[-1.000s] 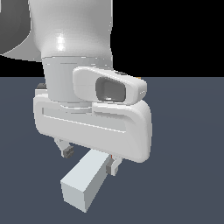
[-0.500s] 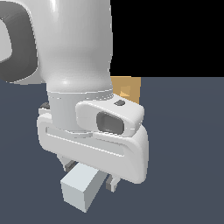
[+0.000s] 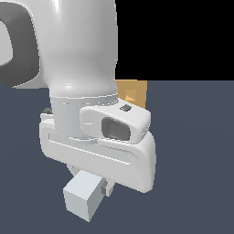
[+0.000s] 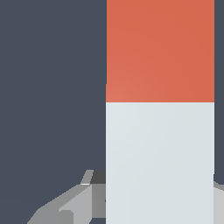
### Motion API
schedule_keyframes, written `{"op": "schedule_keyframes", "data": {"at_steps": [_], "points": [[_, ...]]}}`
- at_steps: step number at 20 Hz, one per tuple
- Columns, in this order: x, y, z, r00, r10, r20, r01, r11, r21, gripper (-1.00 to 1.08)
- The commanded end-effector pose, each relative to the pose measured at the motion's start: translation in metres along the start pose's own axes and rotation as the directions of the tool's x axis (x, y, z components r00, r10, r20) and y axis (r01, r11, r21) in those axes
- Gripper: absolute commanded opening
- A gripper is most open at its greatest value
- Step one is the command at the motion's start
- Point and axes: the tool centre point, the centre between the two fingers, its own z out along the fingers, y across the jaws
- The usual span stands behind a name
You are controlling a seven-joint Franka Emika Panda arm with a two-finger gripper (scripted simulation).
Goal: Insert the peg into the horizontal hole in a box.
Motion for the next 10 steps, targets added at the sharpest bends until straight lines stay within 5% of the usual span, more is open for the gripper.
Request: {"op": "schedule_keyframes", "data": {"at_steps": [1, 10], "points": [[0.000, 0.000, 0.000, 1.000, 0.000, 0.000, 0.000, 1.000, 0.000, -1.00], [0.029, 0.010, -0.011, 0.998, -0.061, 0.001, 0.061, 0.998, 0.000, -1.00]]}}
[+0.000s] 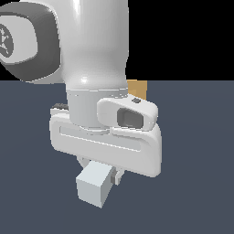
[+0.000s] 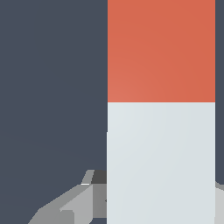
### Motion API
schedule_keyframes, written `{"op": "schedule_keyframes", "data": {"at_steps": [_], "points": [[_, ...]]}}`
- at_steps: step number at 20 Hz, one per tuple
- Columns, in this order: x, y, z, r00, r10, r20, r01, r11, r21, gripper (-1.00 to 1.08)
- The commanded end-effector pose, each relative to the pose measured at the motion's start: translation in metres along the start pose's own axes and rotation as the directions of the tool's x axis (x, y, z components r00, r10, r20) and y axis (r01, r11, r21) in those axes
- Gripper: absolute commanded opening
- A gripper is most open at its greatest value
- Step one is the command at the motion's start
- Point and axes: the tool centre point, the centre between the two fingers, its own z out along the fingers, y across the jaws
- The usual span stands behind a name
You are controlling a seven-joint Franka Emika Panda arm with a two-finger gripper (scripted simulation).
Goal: Insert the peg into the horizontal hole in a box.
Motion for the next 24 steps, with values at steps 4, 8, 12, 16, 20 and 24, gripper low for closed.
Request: {"op": "schedule_keyframes", "data": {"at_steps": [4, 8, 12, 16, 20, 24], "points": [[0.040, 0.014, -0.016, 0.997, -0.083, 0.000, 0.083, 0.997, -0.005, -1.00], [0.081, 0.025, -0.031, 0.986, -0.168, 0.001, 0.168, 0.986, -0.005, -1.00], [0.133, 0.033, -0.049, 0.963, -0.270, 0.002, 0.270, 0.963, -0.005, -1.00], [0.182, 0.035, -0.065, 0.932, -0.363, 0.002, 0.363, 0.932, -0.005, -1.00], [0.220, 0.033, -0.078, 0.902, -0.433, 0.001, 0.433, 0.902, -0.005, -1.00], [0.246, 0.031, -0.086, 0.877, -0.480, 0.001, 0.480, 0.877, -0.005, -1.00]]}}
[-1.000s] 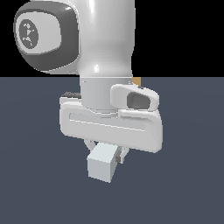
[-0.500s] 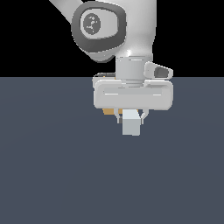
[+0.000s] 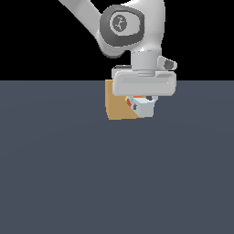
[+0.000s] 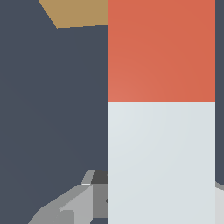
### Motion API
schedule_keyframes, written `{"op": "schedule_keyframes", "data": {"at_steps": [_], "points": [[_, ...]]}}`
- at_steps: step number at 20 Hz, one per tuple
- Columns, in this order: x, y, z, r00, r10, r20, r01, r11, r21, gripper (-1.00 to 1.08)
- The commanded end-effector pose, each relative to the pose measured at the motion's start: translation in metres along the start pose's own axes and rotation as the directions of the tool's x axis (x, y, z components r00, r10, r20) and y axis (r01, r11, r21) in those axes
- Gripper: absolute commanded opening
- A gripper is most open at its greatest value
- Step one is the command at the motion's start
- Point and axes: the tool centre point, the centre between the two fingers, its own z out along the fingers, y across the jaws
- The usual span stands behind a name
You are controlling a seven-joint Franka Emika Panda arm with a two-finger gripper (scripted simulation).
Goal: Insert the peg into the horizontal hole in a box.
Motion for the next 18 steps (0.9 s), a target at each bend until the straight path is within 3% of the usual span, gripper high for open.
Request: {"op": "schedule_keyframes", "data": {"at_steps": [1, 6, 18], "points": [[0.013, 0.006, -0.007, 1.000, -0.029, 0.000, 0.029, 1.000, -0.003, -1.00], [0.027, 0.011, -0.012, 0.998, -0.059, 0.000, 0.059, 0.998, -0.003, -1.00], [0.032, 0.014, -0.015, 0.997, -0.073, 0.000, 0.073, 0.997, -0.006, -1.00]]}}
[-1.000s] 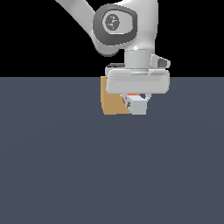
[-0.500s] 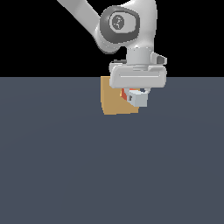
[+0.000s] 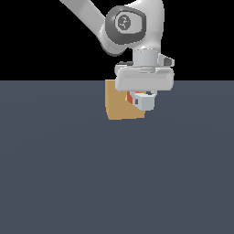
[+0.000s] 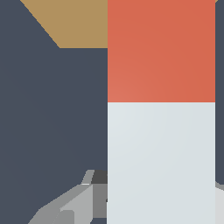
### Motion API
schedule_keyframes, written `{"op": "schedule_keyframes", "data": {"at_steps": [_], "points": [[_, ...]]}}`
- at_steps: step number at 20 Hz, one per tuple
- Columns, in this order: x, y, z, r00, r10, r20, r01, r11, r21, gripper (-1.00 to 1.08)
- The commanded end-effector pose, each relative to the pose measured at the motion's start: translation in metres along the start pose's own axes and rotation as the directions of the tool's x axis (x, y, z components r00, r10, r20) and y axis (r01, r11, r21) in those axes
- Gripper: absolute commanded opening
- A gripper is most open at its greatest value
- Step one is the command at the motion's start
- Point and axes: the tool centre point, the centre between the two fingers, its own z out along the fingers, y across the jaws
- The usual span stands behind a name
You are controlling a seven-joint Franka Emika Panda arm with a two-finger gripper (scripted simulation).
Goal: Insert the peg into the horizontal hole in a box.
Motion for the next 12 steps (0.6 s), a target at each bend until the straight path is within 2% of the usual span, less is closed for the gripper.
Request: {"op": "schedule_keyframes", "data": {"at_steps": [1, 7, 12], "points": [[0.001, 0.002, -0.003, 1.000, -0.002, 0.000, 0.002, 1.000, -0.005, -1.00], [0.008, 0.000, -0.001, 1.000, -0.001, 0.000, 0.001, 1.000, -0.001, -1.00], [0.041, -0.001, -0.002, 1.000, -0.002, 0.000, 0.002, 1.000, -0.003, -1.00]]}}
